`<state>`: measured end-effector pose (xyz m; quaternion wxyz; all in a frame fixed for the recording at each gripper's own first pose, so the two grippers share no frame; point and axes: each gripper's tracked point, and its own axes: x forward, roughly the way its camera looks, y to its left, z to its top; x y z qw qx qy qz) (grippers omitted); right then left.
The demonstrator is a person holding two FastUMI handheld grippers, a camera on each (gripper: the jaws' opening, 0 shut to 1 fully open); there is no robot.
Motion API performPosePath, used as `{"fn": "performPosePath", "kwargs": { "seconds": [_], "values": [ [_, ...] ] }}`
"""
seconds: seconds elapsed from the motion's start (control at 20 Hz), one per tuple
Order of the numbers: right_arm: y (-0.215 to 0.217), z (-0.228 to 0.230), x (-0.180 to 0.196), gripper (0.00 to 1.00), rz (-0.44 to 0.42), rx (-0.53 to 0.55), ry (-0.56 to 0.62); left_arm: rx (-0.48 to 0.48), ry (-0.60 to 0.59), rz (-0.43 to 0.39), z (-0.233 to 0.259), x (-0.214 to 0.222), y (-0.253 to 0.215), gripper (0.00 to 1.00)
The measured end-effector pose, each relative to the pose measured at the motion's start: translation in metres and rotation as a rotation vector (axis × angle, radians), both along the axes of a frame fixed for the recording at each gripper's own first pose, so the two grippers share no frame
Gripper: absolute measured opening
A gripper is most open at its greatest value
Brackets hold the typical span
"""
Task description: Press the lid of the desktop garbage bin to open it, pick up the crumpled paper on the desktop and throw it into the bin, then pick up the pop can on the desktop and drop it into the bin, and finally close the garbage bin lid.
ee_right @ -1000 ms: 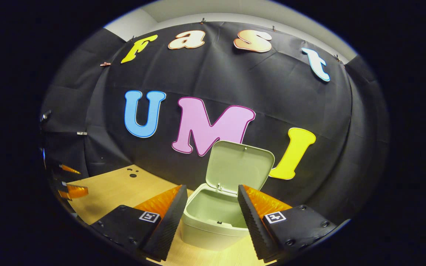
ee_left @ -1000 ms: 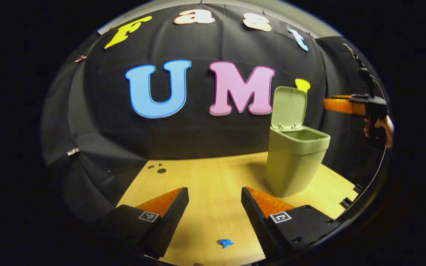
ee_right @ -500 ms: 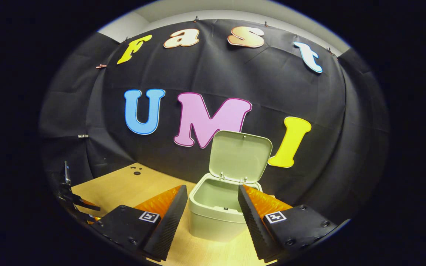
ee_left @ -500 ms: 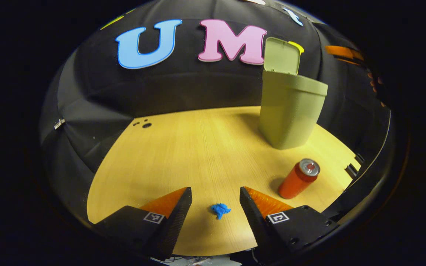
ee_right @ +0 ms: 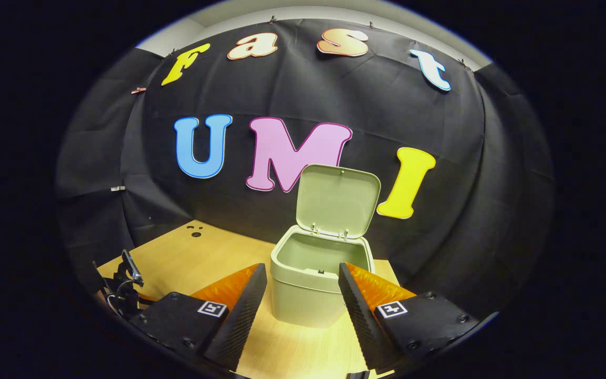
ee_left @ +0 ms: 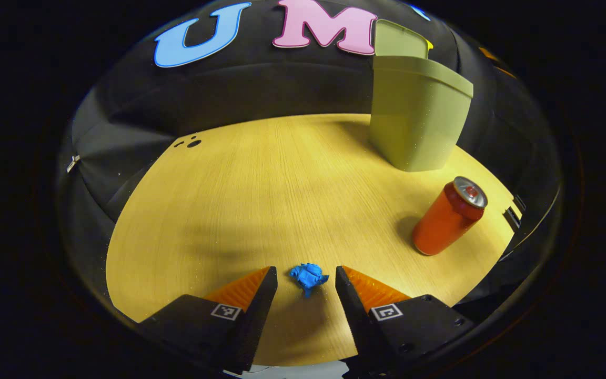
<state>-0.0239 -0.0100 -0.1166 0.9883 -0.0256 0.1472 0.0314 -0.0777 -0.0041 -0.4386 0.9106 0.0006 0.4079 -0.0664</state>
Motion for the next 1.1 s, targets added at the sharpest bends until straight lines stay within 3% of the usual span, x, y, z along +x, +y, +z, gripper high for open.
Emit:
{"fn": "performPosePath", "kwargs": {
  "seconds": [0.4, 0.6, 0.95, 1.0, 1.1],
  "values": [
    [-0.011, -0.008, -0.007, 0.87, -0.030, 0.005, 0.025, 0.041, 0.044, -0.030, -0.020, 0.007, -0.004, 0.60],
    [-0.015, -0.012, -0.007, 0.88, -0.042, 0.010, 0.031, 0.053, 0.062, -0.034, -0.022, 0.009, -0.001, 0.41],
    [-0.011, -0.019, 0.000, 0.88, -0.046, 0.035, 0.038, 0.030, 0.034, 0.009, 0.004, 0.020, 0.012, 0.39],
    [-0.010, -0.020, 0.001, 0.88, -0.044, 0.036, 0.041, 0.024, 0.021, 0.017, 0.013, 0.023, 0.014, 0.34],
    [-0.008, -0.024, 0.002, 0.88, -0.038, 0.038, 0.044, 0.005, -0.013, 0.034, 0.034, 0.031, 0.018, 0.39]
  ]
}}
